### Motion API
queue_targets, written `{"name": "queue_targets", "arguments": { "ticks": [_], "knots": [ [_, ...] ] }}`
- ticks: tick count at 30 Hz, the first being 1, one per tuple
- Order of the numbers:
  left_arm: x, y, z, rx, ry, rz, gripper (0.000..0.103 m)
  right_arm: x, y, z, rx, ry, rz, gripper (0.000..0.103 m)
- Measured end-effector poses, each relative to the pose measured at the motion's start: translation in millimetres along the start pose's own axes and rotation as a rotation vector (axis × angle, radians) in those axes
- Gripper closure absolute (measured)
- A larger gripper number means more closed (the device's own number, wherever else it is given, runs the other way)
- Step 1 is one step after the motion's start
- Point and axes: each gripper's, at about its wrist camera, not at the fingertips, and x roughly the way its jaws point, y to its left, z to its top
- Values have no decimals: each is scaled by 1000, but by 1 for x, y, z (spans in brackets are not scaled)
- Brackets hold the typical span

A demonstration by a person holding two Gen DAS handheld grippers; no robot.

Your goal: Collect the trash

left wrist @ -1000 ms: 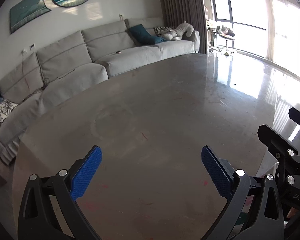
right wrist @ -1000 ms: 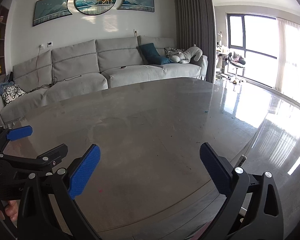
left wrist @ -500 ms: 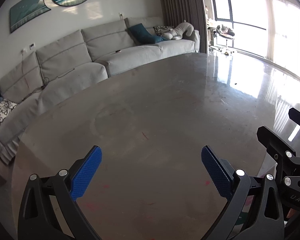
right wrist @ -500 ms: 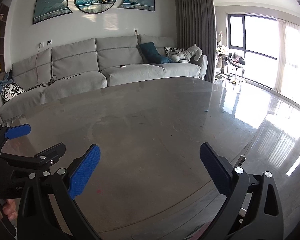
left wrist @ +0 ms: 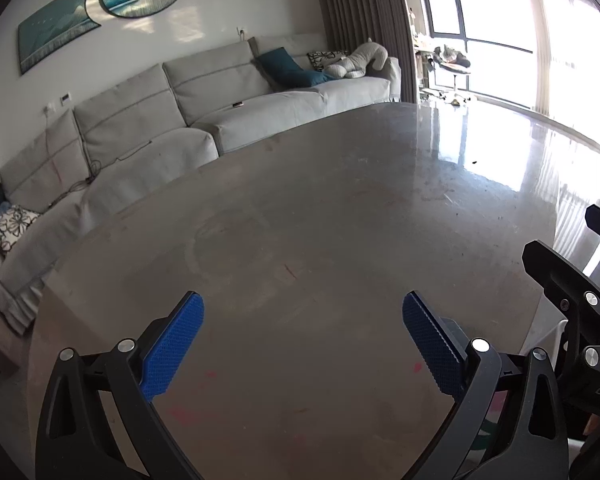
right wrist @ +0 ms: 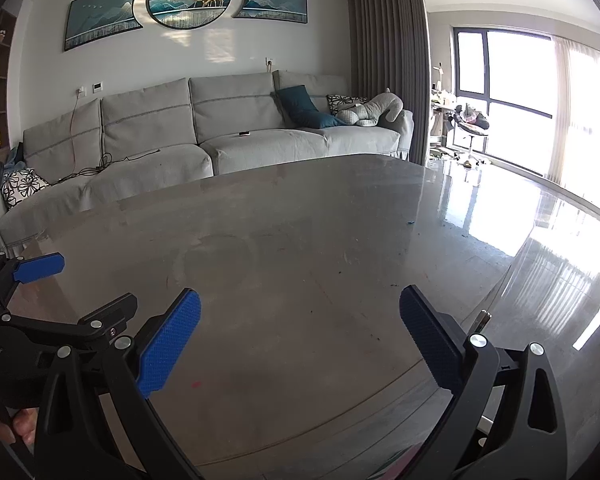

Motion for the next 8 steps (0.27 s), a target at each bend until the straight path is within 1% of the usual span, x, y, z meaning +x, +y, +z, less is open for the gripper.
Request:
{"name": "queue_targets", "arguments": {
  "ticks": [8],
  "knots": [
    [5, 2, 2, 4, 11, 18, 5, 0, 2, -2, -1, 2, -1, 4]
  ]
}}
